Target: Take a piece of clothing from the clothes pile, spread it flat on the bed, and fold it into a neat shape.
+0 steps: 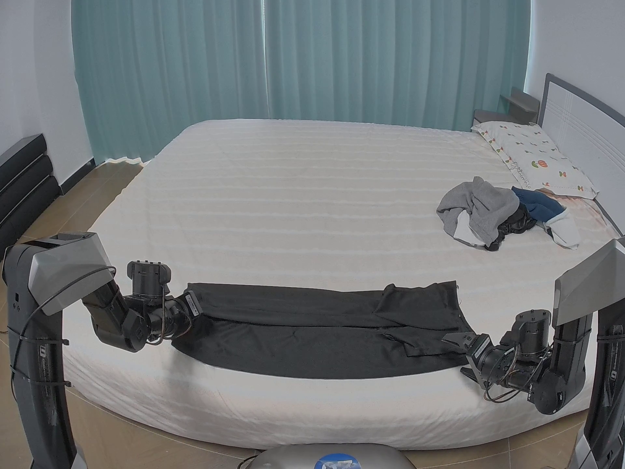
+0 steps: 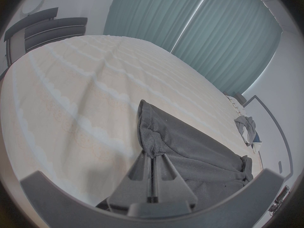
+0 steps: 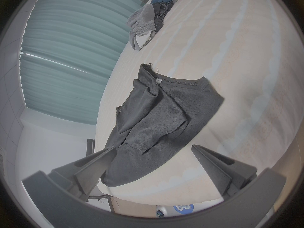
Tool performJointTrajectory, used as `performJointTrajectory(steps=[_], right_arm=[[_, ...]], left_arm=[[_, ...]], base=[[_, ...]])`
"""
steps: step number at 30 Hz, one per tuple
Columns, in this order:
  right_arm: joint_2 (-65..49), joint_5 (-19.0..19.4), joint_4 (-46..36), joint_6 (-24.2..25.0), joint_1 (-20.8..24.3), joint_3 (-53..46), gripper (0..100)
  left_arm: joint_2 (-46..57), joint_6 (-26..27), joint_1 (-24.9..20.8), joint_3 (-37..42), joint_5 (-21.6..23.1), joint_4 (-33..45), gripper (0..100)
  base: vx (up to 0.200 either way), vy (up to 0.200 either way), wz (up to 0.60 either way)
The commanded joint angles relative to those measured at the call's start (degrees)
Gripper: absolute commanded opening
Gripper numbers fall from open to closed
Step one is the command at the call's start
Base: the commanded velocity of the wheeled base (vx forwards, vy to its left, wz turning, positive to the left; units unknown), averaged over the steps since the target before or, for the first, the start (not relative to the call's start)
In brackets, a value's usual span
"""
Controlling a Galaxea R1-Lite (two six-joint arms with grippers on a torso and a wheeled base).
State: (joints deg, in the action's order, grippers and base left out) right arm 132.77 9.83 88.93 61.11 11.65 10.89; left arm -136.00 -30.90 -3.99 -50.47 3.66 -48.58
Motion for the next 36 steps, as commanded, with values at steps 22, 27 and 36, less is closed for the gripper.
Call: performJointTrajectory(steps=[22, 27, 36], right_arm=[[0.0, 0.0, 0.1, 0.1, 0.0, 0.0, 100], [-0.8, 0.1, 0.8, 1.3, -0.8, 0.5, 100], [-5.1, 4.9, 0.8, 2.8, -8.8, 0.6, 100]], left_arm=[[1.2, -7.5, -1.1, -3.7, -0.1, 0.0, 0], [2.5, -7.9, -2.3, -3.7, -0.2, 0.5, 0], [7.1, -8.7, -4.8, -4.0, -3.0, 3.1, 0]], base=[[-0.055, -0.018, 0.00], [0.000, -0.200, 0.00], [0.000, -0.200, 0.00]])
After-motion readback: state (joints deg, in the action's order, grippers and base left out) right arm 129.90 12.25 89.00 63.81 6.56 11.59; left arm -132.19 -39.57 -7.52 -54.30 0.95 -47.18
